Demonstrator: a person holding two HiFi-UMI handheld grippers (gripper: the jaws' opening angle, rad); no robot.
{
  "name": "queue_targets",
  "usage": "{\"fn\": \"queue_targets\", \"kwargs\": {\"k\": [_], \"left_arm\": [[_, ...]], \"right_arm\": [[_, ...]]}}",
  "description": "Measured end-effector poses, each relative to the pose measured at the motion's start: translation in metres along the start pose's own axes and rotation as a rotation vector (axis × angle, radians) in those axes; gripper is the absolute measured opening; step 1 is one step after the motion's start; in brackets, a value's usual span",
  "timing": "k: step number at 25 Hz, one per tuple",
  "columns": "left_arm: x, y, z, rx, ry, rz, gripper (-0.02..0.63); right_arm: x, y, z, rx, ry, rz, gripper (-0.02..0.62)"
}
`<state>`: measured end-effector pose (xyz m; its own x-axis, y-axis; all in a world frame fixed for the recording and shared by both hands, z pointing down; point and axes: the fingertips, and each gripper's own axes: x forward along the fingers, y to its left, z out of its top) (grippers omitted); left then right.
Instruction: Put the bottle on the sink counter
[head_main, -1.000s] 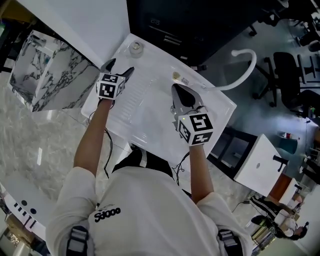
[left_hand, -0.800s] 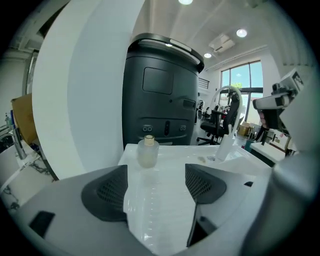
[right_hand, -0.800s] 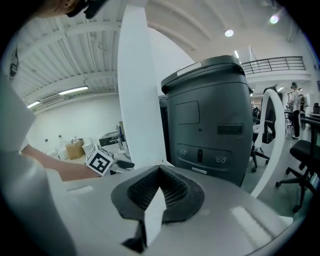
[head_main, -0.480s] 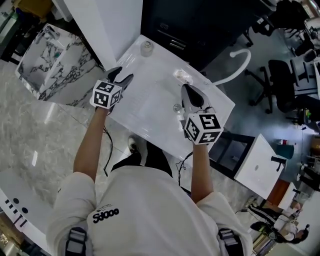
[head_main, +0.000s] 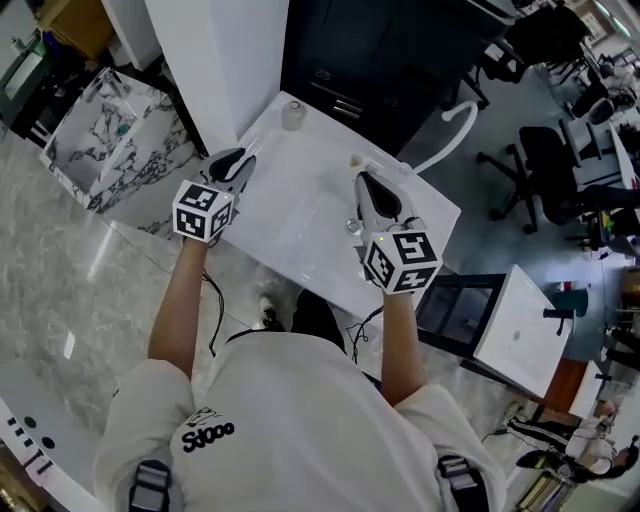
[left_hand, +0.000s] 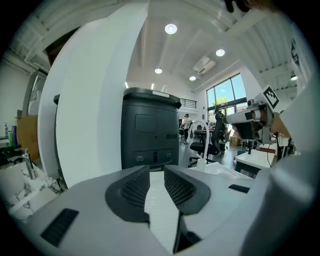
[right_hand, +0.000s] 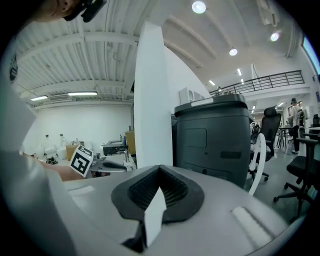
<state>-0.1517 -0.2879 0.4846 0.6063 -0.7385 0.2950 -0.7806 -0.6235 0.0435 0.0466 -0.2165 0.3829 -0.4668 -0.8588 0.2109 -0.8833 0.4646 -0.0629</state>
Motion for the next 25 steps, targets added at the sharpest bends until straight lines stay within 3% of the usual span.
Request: {"fn": "queue_targets", "kwargs": {"k": [5, 17, 25], "left_arm": [[-0.018, -0.015, 0.043, 0.032, -0.085, -0.012, 0.006], [-0.058, -0.058, 0.116, 0.171, -0.177, -0.083, 0.006], [-0.082, -0.079, 0.139, 0.208, -0.224, -0.097, 0.006]], "right_arm": [[-0.013, 0.003, 0.025, -0.011, -0.044, -0.007, 0.009], [-0.038, -0.002, 0.071, -0.025, -0.137, -0.035, 0.009], [-0.056, 0.024, 0.09, -0.137, -0.159, 0.014, 0.009]]}}
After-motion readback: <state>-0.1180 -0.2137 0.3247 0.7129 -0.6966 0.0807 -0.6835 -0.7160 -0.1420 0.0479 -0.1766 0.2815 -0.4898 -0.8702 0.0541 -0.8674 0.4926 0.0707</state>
